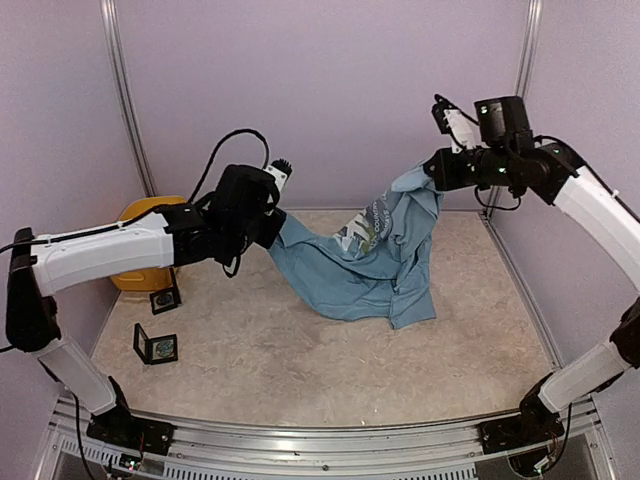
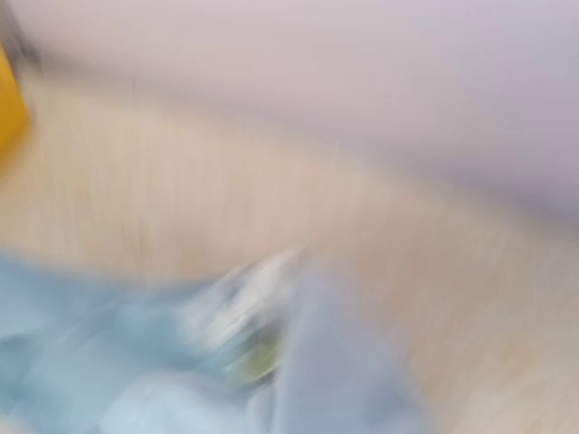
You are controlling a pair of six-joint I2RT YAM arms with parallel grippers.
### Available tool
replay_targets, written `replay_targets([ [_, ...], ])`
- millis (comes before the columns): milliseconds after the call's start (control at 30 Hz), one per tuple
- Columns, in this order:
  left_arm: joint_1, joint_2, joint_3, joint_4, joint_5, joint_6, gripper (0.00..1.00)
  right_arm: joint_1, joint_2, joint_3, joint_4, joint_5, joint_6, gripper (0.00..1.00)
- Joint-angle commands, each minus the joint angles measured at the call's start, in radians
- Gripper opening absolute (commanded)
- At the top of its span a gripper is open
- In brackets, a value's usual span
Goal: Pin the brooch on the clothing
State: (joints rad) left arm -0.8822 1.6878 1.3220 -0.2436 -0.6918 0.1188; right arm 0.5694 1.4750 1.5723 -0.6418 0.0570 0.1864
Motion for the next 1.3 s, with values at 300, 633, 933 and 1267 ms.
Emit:
replay_targets([
  [300,-0.411,-0.611,0.146,0.101,-0.386,0.273,0.00,-0.022,-0.376,0.429,-0.209,-0.101,-0.116,0.00],
  [633,-0.347,-0.653,0.076,0.121,-0.398,0.282,0.00,-0.023,-0.334,0.302,-0.199,0.128,-0.145,0.00],
  [933,0.052,-0.509,0.118,0.012,-0.016,0.101,0.00,-0.128,-0.123,0.322,-0.078,0.033,-0.240,0.00],
  [1267,0.107,-0.324,0.314,0.199,-0.057,0.320,0.00,-0.198,0.083,0.646,-0.024,-0.139,-0.210,0.00],
])
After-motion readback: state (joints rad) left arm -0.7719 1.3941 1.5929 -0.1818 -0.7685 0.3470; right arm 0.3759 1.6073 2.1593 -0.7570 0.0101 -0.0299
